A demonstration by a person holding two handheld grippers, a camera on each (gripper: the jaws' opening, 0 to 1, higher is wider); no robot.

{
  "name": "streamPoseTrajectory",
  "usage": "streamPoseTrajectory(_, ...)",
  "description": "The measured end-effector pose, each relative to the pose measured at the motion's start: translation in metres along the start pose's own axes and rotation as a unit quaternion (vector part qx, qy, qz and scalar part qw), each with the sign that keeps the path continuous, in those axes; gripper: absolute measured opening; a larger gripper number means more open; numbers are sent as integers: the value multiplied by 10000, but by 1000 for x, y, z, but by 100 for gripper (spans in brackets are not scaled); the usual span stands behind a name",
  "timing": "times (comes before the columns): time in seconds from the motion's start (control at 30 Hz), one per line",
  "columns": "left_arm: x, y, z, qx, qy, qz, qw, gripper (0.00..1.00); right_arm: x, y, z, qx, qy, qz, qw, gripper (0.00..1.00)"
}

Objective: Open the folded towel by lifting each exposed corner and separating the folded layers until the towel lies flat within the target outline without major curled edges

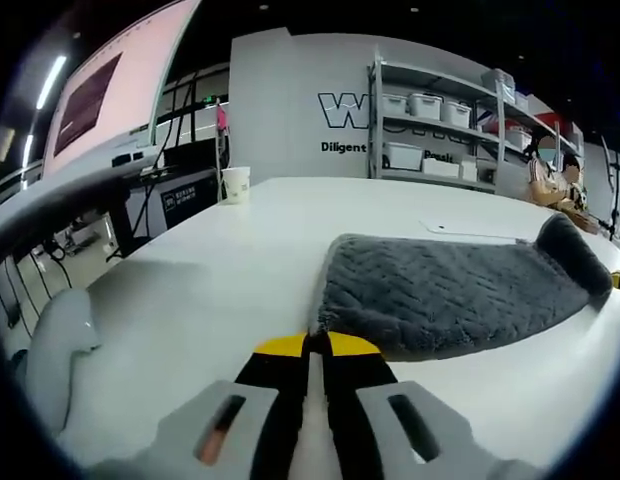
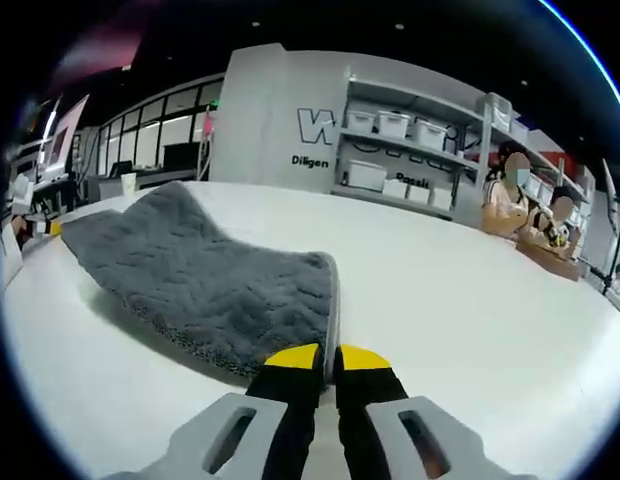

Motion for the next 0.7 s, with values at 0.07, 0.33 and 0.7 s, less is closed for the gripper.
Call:
streamPoseTrajectory(0.07,1,0,0,1,3,9,10000,5,-1,0,0,9,1,-21,10000,0)
streamPoseTrajectory(0.33,4,-1,0,9,8,61,10000,5,-7,1,-1,22,-8,-109,9999,0)
streamPoseTrajectory(0.7,8,1,0,16,26,131,9999,5,-10,3,-2,46,-29,-198,9998,0)
Point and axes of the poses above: the point that each gripper's makers call its tool centre point, and the gripper's own axes: y roughly backward along the fingers, x roughly to its left, z roughly out of its top, the point moved 2 cm from there along y, roughly backward along the fingers, and after that the axes turned 5 degrees about -x, right-handed, at the moved point
